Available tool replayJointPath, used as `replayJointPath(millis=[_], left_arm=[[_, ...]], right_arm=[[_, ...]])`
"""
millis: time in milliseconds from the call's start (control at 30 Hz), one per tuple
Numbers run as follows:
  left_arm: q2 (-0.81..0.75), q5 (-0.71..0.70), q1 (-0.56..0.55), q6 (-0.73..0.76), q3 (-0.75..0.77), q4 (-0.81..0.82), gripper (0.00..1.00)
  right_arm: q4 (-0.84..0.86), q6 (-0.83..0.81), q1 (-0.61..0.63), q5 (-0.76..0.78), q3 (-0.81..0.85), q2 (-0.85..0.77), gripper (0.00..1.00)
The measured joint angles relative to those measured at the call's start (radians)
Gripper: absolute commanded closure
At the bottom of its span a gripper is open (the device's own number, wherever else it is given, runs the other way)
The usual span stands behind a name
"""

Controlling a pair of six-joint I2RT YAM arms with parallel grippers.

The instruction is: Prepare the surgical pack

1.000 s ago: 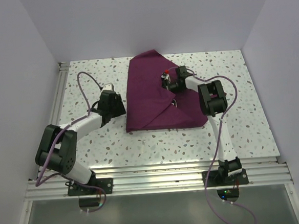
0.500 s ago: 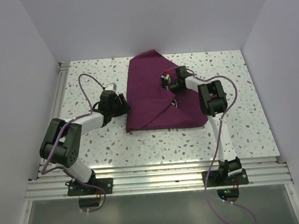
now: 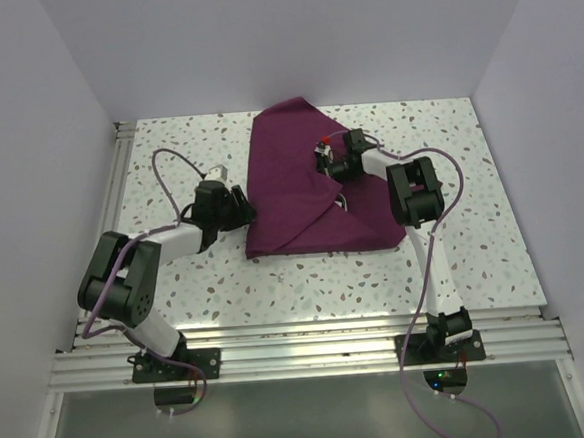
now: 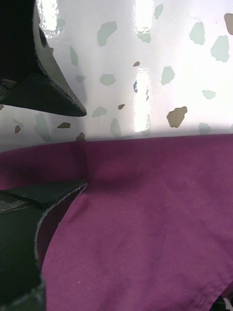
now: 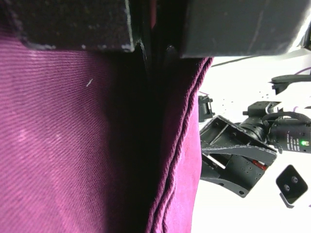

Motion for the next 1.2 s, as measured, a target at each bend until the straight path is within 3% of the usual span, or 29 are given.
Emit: replayJointPath(millis=[433,600,833,967,1200], left_arm=[[-0.098,-0.013,-0.016,-0.001,-0.037,0.035,0.43],[-0.056,-0.064,-0.058,0.005,-0.007,0.004,0.54],[0.012,-0.29,-0.182,0.028,0.123,-0.133,0.72],[0.014,-0.369,-0.198,0.025,0.143,-0.183,0.81],[0.013,-0.449,-0.218,0.023,0.145,-0.206,0.85]], right_arm=[[0.0,0.0,0.0,0.0,0.0,0.0,1.0],[0.0,0.0,0.0,0.0,0.0,0.0,1.0],[0.0,0.0,0.0,0.0,0.0,0.0,1.0],[0.0,0.0,0.0,0.0,0.0,0.0,1.0],[0.012,0.014,0.0,0.0,-0.004,-0.005,0.9]])
